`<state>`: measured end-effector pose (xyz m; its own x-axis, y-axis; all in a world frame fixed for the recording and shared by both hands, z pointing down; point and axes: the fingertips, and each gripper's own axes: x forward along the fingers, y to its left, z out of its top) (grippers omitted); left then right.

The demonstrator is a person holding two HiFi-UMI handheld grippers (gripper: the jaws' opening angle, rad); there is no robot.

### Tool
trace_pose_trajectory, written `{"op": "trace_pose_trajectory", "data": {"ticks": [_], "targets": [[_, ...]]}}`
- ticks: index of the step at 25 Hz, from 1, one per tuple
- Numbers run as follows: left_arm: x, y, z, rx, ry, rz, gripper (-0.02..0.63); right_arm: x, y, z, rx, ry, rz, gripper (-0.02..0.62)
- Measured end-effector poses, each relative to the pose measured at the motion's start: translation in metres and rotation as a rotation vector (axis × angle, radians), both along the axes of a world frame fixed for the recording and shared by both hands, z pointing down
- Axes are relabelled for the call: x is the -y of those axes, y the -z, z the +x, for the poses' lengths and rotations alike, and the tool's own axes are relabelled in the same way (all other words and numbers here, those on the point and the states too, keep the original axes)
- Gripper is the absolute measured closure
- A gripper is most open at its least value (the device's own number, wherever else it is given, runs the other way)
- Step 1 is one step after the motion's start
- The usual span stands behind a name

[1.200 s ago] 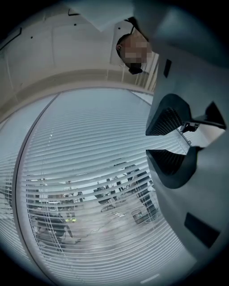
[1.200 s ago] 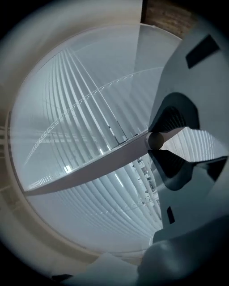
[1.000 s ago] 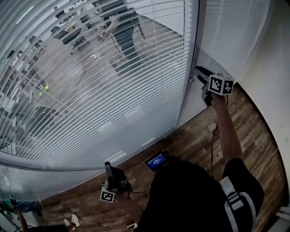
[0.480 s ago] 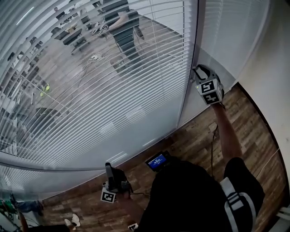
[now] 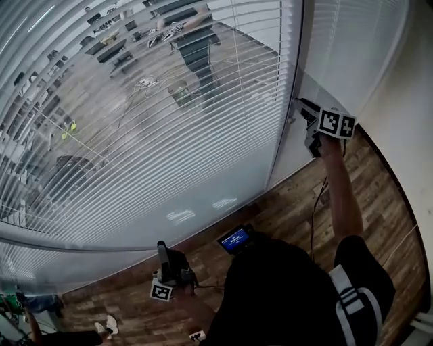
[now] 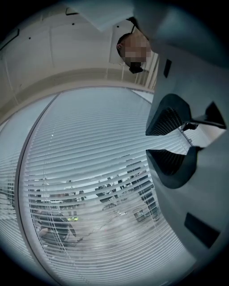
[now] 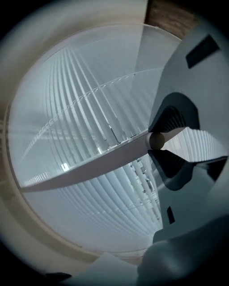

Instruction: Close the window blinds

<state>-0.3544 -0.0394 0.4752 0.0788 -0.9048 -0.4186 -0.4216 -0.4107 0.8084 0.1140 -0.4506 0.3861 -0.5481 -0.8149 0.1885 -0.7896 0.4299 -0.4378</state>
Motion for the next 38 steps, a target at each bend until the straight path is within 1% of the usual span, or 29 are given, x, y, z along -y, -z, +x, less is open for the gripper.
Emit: {"op": "trace_pose_trajectory", "data": {"ticks": [5, 9, 10, 11, 12, 13, 14, 16, 19, 20, 21, 22, 24, 25, 26, 27, 28, 30, 31, 32, 33, 34, 36, 37, 38], "targets": [[0.002, -0.002, 0.000, 0.000, -0.004, -0.002, 0.499, 0.002, -0.003, 0.000, 0.324, 0.043, -0.118, 0.467], [0.004, -0.003, 0.001, -0.002, -0.012, -0.002, 0.499, 0.003, -0.007, 0.001, 0.547, 0.071, -0.203, 0.466], [0.004, -0.003, 0.002, -0.002, -0.014, -0.002, 0.499, 0.003, -0.007, 0.000, 0.586, 0.087, -0.203, 0.466], [0.004, -0.003, 0.002, -0.001, -0.016, -0.003, 0.499, 0.001, -0.007, -0.001, 0.593, 0.099, -0.185, 0.465], [0.004, -0.002, 0.002, 0.000, -0.017, -0.003, 0.499, -0.001, -0.005, -0.001, 0.560, 0.104, -0.150, 0.462], [0.004, -0.002, 0.002, 0.003, -0.018, -0.003, 0.499, -0.004, -0.003, -0.002, 0.488, 0.098, -0.098, 0.448], [0.004, -0.003, 0.002, 0.005, -0.018, -0.002, 0.499, -0.007, -0.001, -0.001, 0.379, 0.084, -0.033, 0.427], [0.004, -0.005, 0.002, 0.006, -0.018, -0.003, 0.499, -0.012, -0.001, -0.002, 0.082, 0.048, 0.102, 0.413], [0.006, -0.005, 0.004, 0.005, -0.025, -0.004, 0.499, -0.016, -0.001, -0.007, -0.414, -0.012, 0.270, 0.413], [0.006, -0.005, 0.005, 0.003, -0.028, -0.004, 0.499, -0.017, 0.001, -0.009, -0.552, -0.035, 0.317, 0.414], [0.006, -0.005, 0.006, 0.001, -0.032, -0.004, 0.499, -0.018, 0.004, -0.011, -0.662, -0.052, 0.354, 0.414], [0.006, -0.004, 0.007, 0.001, -0.036, -0.004, 0.499, -0.018, 0.004, -0.013, -0.742, -0.059, 0.378, 0.414], [0.007, -0.005, 0.009, 0.003, -0.041, -0.003, 0.499, -0.018, 0.002, -0.018, -0.837, -0.052, 0.391, 0.416], [0.007, -0.005, 0.010, 0.002, -0.041, -0.003, 0.499, -0.017, 0.001, -0.018, -0.873, -0.053, 0.391, 0.418], [0.007, -0.006, 0.010, 0.002, -0.039, -0.003, 0.499, -0.017, 0.002, -0.018, -0.905, -0.060, 0.392, 0.448], [0.007, -0.006, 0.009, 0.001, -0.036, -0.003, 0.499, -0.016, 0.002, -0.017, -0.928, -0.068, 0.393, 0.466], [0.007, -0.006, 0.009, 0.001, -0.032, -0.003, 0.499, -0.016, 0.002, -0.016, -0.933, -0.071, 0.392, 0.468], [0.005, -0.007, 0.007, -0.002, -0.025, -0.006, 0.499, -0.014, -0.002, -0.015, -0.894, -0.061, 0.374, 0.471], [0.005, -0.008, 0.007, -0.004, -0.024, -0.008, 0.499, -0.013, -0.004, -0.015, -0.854, -0.055, 0.357, 0.472], [0.005, -0.008, 0.006, -0.005, -0.024, -0.008, 0.499, -0.011, -0.005, -0.013, -0.793, -0.049, 0.330, 0.472], [0.006, -0.008, 0.007, -0.004, -0.025, -0.007, 0.499, -0.010, -0.005, -0.012, -0.703, -0.041, 0.292, 0.474], [0.006, -0.008, 0.007, -0.004, -0.027, -0.006, 0.499, -0.007, -0.006, -0.009, -0.581, -0.032, 0.240, 0.474], [0.008, -0.006, 0.008, -0.006, -0.030, -0.006, 0.499, -0.004, -0.005, -0.004, -0.285, -0.009, 0.116, 0.474], [0.008, -0.006, 0.009, -0.009, -0.032, -0.007, 0.499, -0.003, -0.004, -0.002, -0.153, 0.001, 0.062, 0.474], [0.009, -0.005, 0.009, -0.012, -0.032, -0.008, 0.499, -0.003, -0.002, -0.001, -0.048, 0.009, 0.020, 0.474]]}}
